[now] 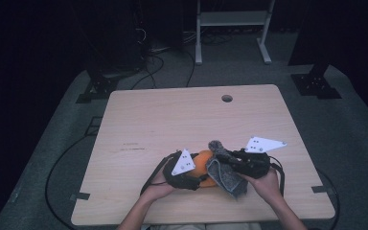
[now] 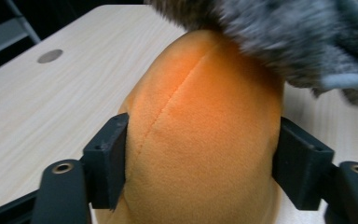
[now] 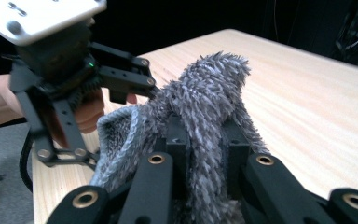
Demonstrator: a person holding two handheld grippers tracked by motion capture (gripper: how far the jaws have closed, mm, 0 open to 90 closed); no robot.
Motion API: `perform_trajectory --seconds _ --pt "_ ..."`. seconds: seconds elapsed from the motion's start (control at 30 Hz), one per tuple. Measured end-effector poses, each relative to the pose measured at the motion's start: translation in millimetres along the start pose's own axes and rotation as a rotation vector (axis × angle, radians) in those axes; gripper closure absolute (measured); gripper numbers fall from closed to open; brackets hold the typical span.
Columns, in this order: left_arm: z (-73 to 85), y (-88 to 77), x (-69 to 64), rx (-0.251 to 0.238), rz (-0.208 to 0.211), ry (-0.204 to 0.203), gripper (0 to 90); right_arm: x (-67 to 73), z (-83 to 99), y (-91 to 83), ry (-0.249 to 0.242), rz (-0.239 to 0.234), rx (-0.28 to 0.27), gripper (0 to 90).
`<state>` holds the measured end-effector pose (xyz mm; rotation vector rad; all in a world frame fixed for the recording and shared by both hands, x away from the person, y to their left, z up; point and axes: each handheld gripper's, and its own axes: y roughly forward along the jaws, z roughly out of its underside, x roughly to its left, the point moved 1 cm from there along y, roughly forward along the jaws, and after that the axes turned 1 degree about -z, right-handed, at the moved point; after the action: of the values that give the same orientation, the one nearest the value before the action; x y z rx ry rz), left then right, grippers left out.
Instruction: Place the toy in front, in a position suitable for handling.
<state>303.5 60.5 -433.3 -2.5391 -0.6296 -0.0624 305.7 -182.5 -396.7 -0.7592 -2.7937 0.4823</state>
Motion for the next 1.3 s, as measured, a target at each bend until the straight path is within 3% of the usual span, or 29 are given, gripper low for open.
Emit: perform_trajectory --seconds 0.13,0.2,0.3,0.33,0.5,0.63,0.7,0.77,0.83,0.97,1.07,1.13,1.3 --pt "4.0 -0.4 4.1 -0.066 0.035 -0.004 13.2 -5.8 6.9 -2.2 0.017 0.009 0.019 76.9" --pt "6.5 -0.9 10.2 -0.091 0.035 -0.033 8.9 -7.2 11.8 -6.7 0.02 0.032 0.023 76.7" --pt "11.2 6.2 17.9 -0.076 0.054 -0.109 4.7 -10.6 18.2 -14.1 0.029 0.046 0.028 76.7" --pt "12.2 8.9 17.6 -0.066 0.071 -0.114 4.4 -12.0 19.8 -15.6 0.031 0.048 0.031 76.7" --pt "11.3 9.4 10.1 -0.07 0.106 -0.049 7.6 -21.9 28.2 -20.9 0.052 0.064 0.042 76.6" --pt "11.0 1.5 11.5 -0.115 0.174 -0.059 13.2 -29.3 34.7 -26.6 0.077 0.082 0.051 76.3" --pt "11.3 1.1 14.0 -0.118 0.156 -0.073 13.0 -31.6 37.6 -29.3 0.089 0.079 0.053 76.4" --pt "13.5 7.3 16.6 -0.072 0.114 -0.097 7.9 -33.2 40.1 -31.5 0.089 0.083 0.058 76.4" --pt "15.0 14.5 17.7 -0.053 0.133 -0.137 3.1 -35.4 42.4 -33.5 0.099 0.075 0.057 76.3" --pt "14.0 22.1 14.0 -0.054 0.168 -0.149 5.9 -37.3 44.5 -34.6 0.108 0.077 0.054 76.3" --pt "10.1 17.2 9.2 -0.079 0.136 -0.103 21.7 -34.9 40.4 -34.8 0.084 0.096 0.052 76.4" --pt "4.6 12.4 6.5 -0.091 0.118 -0.087 27.5 -30.4 33.6 -35.9 0.055 0.096 0.046 76.6" --pt "-13.5 1.9 -2.2 -0.055 0.024 -0.001 28.7 -12.5 16.0 -31.0 -0.011 0.081 0.026 76.9"
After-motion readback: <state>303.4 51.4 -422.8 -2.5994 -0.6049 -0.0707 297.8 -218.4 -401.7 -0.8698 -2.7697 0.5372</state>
